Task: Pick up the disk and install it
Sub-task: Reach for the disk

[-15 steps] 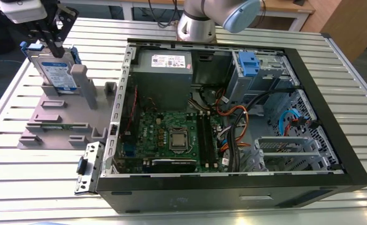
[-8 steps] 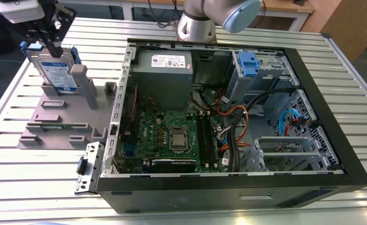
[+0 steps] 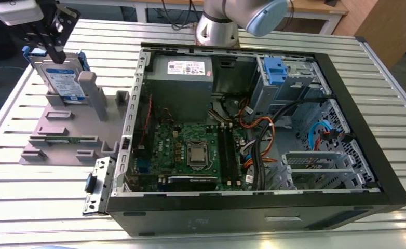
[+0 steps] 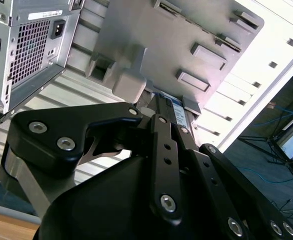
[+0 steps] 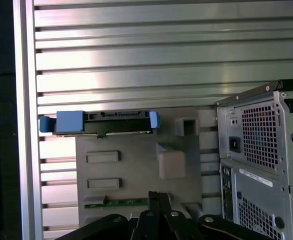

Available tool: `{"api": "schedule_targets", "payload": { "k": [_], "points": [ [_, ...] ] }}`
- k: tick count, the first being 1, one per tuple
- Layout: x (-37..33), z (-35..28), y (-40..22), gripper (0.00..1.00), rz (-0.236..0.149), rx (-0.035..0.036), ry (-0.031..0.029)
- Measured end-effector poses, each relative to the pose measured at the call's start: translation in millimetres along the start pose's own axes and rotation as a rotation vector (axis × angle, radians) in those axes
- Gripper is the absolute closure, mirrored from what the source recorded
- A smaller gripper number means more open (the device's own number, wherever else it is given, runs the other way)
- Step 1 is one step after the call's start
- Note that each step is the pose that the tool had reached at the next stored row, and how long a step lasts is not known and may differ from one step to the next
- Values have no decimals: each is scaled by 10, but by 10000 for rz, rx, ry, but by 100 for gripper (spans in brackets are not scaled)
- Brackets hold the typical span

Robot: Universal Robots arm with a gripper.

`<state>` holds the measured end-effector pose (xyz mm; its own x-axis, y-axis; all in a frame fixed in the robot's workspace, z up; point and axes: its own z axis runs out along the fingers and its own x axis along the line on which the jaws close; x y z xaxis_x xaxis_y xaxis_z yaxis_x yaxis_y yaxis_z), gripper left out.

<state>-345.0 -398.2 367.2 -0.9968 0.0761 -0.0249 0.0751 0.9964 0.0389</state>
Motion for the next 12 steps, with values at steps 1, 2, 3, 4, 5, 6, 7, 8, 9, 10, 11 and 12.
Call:
{"api": "schedule_targets", "payload": {
  "k": [1,2,3,4,5,6,7,8,9,10,11,12],
  "points": [
    [6,1,1,89,0,-1,-1],
    [12,2,3,89,0,-1,-1],
    [19,2,5,89,0,0,-1],
    [25,2,6,89,0,1,0],
    [29,3,7,89,0,0,0],
    [33,4,7,89,-1,0,0],
    [37,4,6,89,-1,0,0],
    [40,5,6,89,-1,0,-1],
    [44,5,6,89,0,-1,-1],
    [47,5,6,89,-1,0,-1],
    [51,6,6,89,0,0,0],
    [54,6,5,89,0,0,-1]
  ]
}}
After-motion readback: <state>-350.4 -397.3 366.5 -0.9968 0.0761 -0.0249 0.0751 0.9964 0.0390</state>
